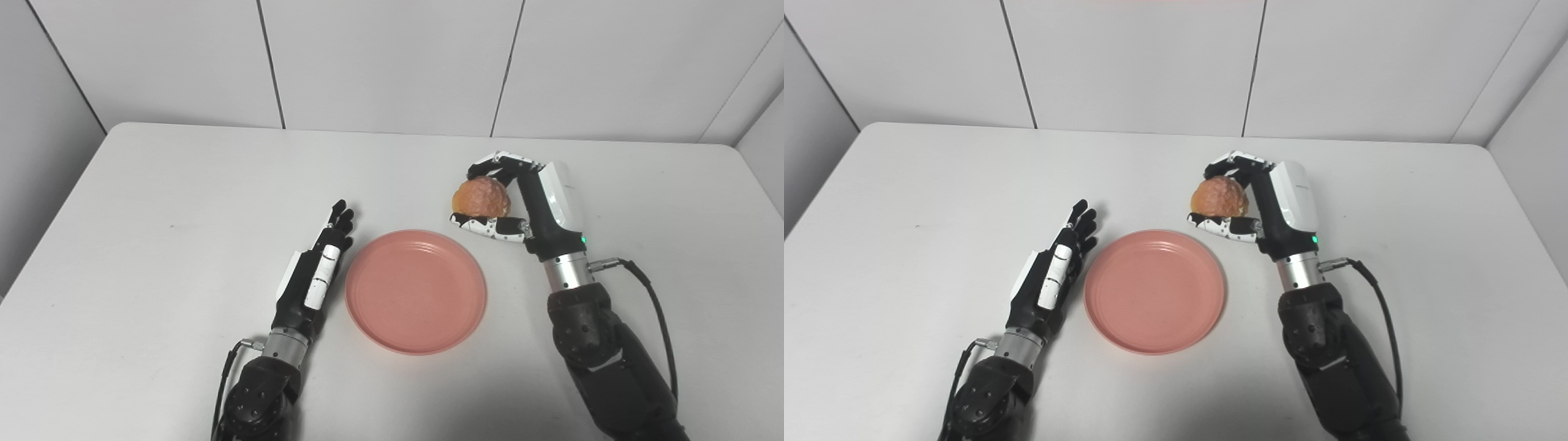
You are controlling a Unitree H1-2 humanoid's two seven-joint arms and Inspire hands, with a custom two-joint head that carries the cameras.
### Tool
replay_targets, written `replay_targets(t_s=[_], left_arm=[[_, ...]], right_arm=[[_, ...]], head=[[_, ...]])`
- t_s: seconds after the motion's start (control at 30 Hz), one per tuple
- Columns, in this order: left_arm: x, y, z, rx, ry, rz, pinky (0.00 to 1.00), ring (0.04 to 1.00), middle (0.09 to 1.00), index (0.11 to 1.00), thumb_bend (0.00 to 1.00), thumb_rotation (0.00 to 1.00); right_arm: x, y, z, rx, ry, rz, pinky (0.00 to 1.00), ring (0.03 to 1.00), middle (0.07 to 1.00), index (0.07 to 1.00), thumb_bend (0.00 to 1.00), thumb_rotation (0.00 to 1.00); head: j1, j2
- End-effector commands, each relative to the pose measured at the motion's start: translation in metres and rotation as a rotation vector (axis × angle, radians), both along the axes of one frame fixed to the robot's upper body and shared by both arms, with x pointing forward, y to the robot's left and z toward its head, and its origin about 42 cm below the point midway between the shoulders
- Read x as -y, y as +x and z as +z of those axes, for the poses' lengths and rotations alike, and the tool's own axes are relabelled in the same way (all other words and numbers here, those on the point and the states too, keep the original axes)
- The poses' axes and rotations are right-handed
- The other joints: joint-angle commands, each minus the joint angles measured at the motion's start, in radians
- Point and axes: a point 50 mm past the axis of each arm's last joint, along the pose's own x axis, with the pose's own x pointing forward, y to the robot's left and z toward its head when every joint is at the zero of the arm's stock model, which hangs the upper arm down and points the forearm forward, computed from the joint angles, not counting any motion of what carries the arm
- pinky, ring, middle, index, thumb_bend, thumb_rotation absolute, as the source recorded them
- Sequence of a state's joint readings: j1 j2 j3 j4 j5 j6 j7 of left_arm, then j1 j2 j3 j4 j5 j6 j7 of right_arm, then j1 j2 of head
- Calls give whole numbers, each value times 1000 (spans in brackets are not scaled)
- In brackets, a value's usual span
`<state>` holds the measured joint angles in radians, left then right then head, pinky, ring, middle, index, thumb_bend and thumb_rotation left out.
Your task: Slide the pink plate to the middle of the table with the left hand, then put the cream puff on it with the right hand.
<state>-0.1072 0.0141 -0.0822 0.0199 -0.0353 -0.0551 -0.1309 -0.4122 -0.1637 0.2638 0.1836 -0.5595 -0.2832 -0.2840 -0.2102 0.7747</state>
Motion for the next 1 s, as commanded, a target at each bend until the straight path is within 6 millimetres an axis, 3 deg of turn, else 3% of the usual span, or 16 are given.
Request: replay_targets(t_s=[0.0,0.47,0.97], left_arm=[[4,-4,2,10,-6,7,983,991,982,984,618,968],[5,-4,5,5,-11,-1,986,990,983,989,607,975],[7,-3,6,8,-3,4,968,984,978,979,621,967]], right_arm=[[-9,-4,20,97,21,59,423,440,523,476,513,0],[-46,-40,10,48,7,235,444,459,524,461,514,0],[-48,-46,-12,-147,-166,323,455,449,537,467,511,0]], head=[[3,1],[7,7],[11,11]])
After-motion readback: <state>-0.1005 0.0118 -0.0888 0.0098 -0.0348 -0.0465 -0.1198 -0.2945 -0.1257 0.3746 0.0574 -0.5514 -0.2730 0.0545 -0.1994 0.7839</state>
